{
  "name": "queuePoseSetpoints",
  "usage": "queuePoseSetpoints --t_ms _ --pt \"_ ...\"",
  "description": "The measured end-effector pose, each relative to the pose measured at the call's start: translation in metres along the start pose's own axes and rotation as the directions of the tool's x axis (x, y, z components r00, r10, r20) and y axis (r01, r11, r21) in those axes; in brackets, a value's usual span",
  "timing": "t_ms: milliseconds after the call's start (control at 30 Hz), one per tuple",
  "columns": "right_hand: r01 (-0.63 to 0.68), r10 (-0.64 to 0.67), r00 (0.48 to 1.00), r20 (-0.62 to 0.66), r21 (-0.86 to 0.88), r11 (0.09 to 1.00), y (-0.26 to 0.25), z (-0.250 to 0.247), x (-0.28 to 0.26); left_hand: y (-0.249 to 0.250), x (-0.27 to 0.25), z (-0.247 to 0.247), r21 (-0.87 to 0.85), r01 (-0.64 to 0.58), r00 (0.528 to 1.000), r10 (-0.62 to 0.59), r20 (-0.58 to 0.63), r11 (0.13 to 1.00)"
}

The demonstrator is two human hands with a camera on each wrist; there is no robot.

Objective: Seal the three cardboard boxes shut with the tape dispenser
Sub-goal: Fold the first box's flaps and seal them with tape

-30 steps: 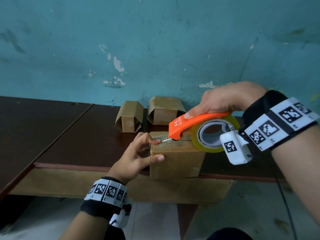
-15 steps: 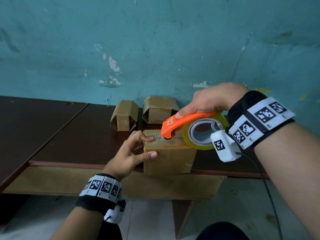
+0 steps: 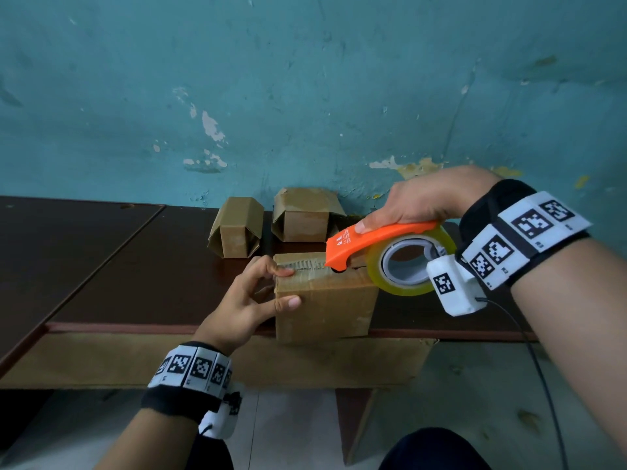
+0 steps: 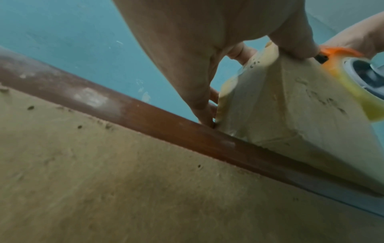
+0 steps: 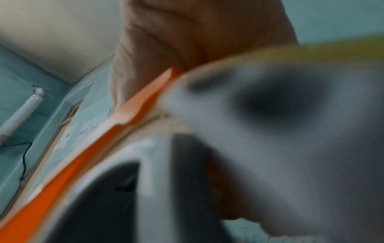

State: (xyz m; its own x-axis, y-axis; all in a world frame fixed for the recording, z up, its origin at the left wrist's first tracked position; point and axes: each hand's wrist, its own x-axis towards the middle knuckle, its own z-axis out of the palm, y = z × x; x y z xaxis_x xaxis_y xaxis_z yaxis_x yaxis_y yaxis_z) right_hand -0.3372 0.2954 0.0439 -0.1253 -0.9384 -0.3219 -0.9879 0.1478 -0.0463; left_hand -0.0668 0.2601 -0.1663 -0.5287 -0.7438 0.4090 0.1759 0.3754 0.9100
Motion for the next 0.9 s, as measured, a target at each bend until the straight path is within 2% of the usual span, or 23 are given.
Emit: queuePoseSetpoints --t_ms 567,900 --pt "0.036 -0.036 0.999 0.006 0.068 0.997 0.023 0.011 0.008 0.006 -0.001 -0.001 -0.053 0.065 0.998 -0.066 -0.010 0.996" --pt "0.042 -0.043 0.999 0.000 0.164 0.986 0.034 0.025 0.011 0.004 0.006 -0.019 0.000 0.000 0.997 0.000 0.073 1.000"
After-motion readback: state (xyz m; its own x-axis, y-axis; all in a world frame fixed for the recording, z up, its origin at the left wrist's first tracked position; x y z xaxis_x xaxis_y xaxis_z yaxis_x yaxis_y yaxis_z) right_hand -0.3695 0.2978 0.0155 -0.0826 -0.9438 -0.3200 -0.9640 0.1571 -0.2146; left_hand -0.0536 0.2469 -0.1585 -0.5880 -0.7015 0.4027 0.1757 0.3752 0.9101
